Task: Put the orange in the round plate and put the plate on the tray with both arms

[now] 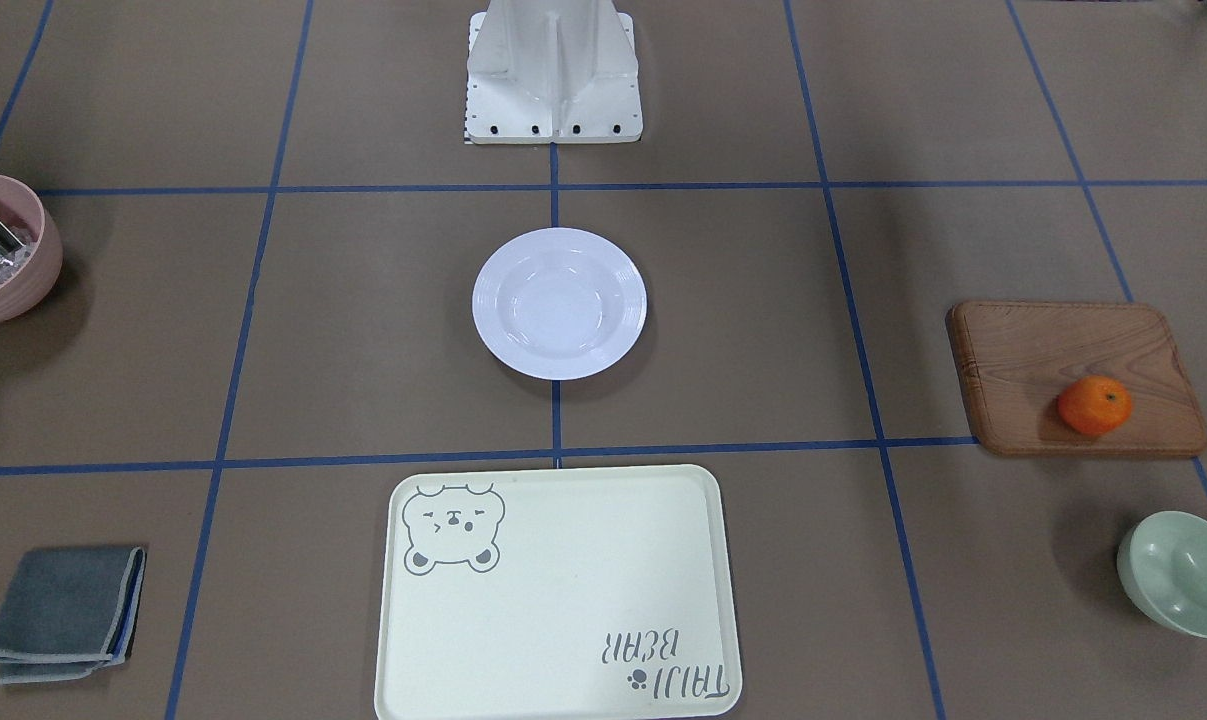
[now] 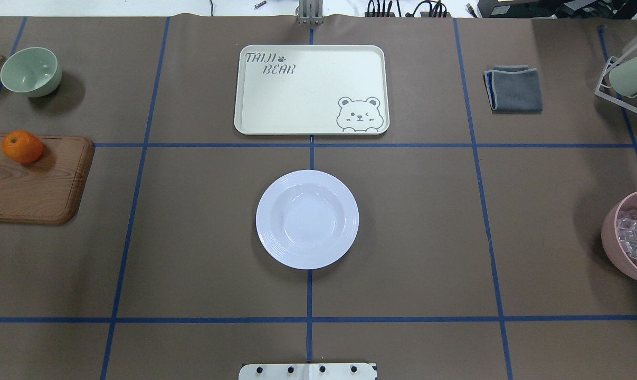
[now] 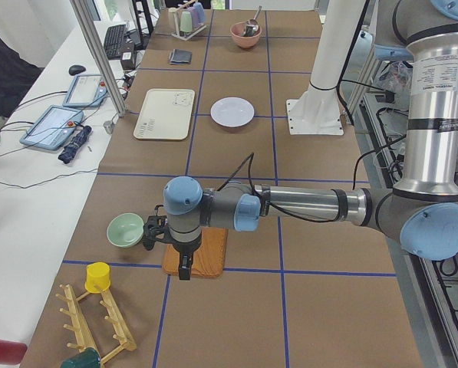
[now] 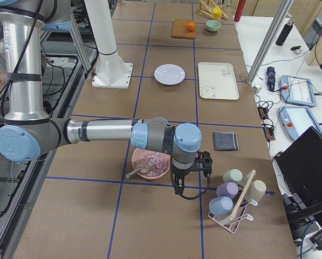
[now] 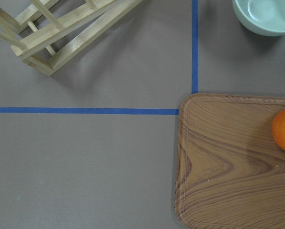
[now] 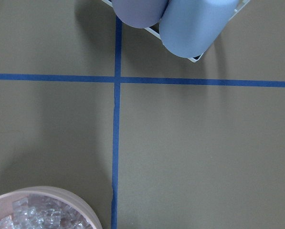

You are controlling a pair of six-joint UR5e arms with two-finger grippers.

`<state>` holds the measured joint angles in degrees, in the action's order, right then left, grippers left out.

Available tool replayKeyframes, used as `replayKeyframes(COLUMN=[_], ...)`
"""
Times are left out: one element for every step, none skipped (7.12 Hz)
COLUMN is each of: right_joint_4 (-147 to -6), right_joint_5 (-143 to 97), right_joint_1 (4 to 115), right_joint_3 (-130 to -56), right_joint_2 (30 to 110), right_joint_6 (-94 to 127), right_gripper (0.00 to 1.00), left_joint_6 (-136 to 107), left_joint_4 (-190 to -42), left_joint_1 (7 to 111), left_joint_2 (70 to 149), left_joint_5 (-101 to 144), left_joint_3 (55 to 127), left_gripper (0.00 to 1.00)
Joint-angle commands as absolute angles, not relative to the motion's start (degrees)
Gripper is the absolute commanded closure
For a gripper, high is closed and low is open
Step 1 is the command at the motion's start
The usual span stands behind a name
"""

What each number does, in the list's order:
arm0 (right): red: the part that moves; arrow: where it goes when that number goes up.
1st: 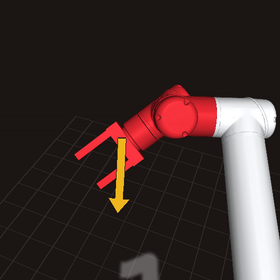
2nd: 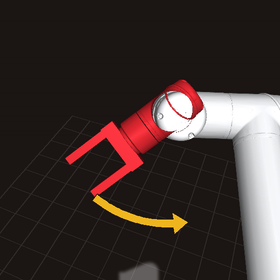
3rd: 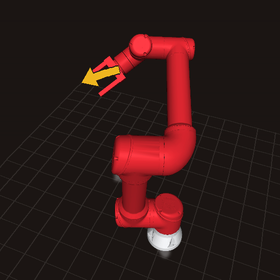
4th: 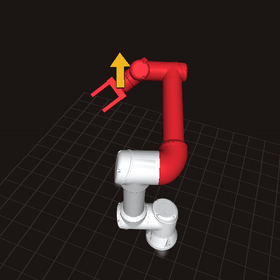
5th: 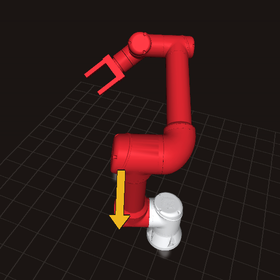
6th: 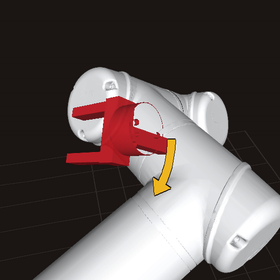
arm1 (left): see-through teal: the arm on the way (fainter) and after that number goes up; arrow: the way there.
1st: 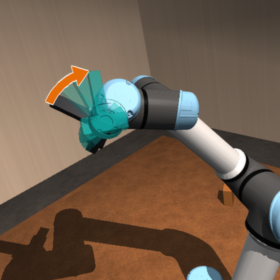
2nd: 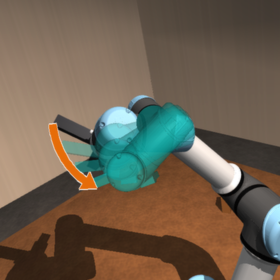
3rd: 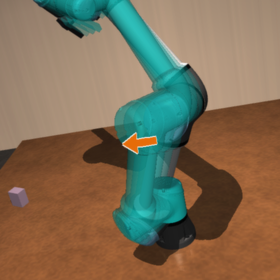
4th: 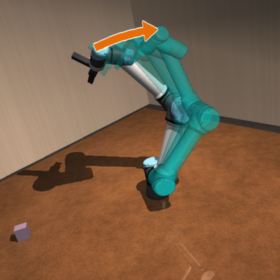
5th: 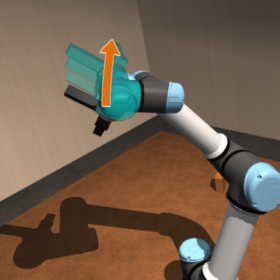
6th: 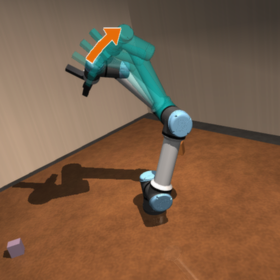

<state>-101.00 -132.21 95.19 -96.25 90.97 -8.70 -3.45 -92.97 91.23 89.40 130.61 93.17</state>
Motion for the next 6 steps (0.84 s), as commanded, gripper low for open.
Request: replayKeyframes(right_joint_4=[-100.99, -100.99, -100.99, -100.99, -100.99, -100.99], right_joint_5=[-132.36, -132.54, -132.54, -132.54, -132.45, -132.45], right_joint_1=[95.19, 95.19, 95.19, 95.19, 95.19, 95.19], right_joint_3=[-96.33, -96.59, -96.94, -97.03, -97.12, -97.12], right_joint_2=[90.88, 90.88, 90.88, 90.88, 90.88, 90.79], right_joint_6=[-8.70, -8.70, -8.70, -8.70, -8.70, -8.70], right_gripper=[0.00, 0.00, 0.00, 0.00, 0.00, 0.00], left_joint_6=[-3.43, -3.43, -3.43, -3.51, -3.52, -3.60], left_joint_4=[-92.99, -92.90, -92.99, -92.99, -93.08, -93.25], left_joint_1=[91.23, 91.23, 91.14, 90.97, 90.53, 88.35], left_joint_2=[89.47, 89.47, 89.47, 89.47, 89.73, 89.91], left_joint_5=[130.61, 130.61, 130.61, 130.61, 130.61, 130.61], left_joint_3=[93.34, 93.43, 93.43, 93.43, 93.69, 94.47], left_gripper=[0.01, 0.01, 0.01, 0.01, 0.01, 0.01])
